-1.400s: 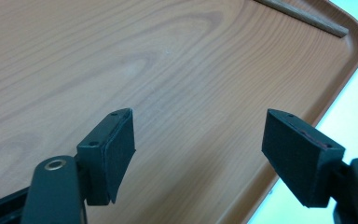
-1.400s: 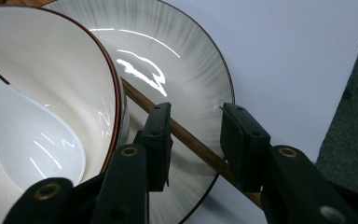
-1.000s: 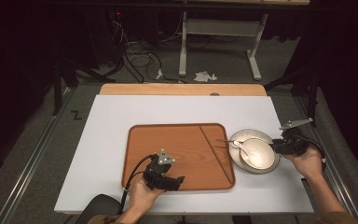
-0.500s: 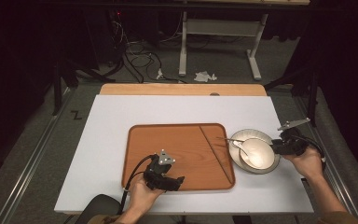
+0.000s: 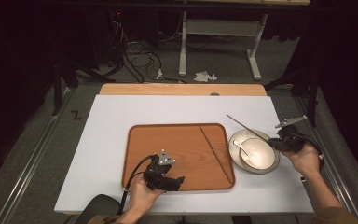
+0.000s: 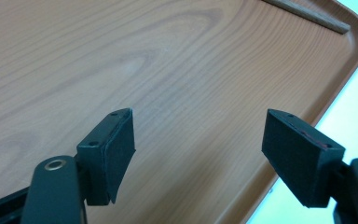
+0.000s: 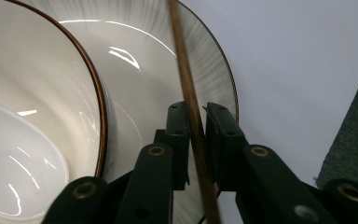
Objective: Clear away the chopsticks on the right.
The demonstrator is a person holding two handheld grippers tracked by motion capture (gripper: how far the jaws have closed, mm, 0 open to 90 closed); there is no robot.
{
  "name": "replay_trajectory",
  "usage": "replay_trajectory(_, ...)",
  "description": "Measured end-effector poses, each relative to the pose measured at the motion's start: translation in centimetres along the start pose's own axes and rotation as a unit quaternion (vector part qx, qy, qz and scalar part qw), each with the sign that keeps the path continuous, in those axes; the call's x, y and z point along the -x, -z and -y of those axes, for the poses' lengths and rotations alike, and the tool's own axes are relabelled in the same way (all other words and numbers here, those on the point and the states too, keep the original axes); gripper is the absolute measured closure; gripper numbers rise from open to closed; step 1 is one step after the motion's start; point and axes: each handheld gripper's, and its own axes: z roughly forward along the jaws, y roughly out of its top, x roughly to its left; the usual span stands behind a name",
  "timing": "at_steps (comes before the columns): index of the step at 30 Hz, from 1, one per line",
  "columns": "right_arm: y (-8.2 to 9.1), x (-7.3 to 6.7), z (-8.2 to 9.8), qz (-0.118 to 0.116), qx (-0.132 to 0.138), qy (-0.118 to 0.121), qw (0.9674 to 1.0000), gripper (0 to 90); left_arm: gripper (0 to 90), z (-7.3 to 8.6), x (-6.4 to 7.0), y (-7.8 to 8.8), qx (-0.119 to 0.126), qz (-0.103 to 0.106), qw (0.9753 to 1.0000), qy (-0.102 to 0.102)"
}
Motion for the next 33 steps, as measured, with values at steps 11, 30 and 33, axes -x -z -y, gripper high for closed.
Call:
replay_trajectory(11, -0.5, -0.3, 0.4, 0.009, 0.003, 0.007, 0.9999, 84.5, 25.6, 0.0, 0.0, 0.0, 0.0, 0.002, 1.0, 0.004)
replay_trajectory(30, 4.4, -3.5, -0.5, 0.0, 0.078, -0.001, 0.997, 84.9, 25.8, 0.0, 0.0, 0.1, 0.002, 0.002, 1.0, 0.003)
replay_trajectory(33, 5.2, -4.6, -0.8, 0.001, 0.086, 0.011, 0.9963, 84.8, 25.8, 0.0, 0.0, 0.0, 0.0, 0.002, 1.0, 0.002)
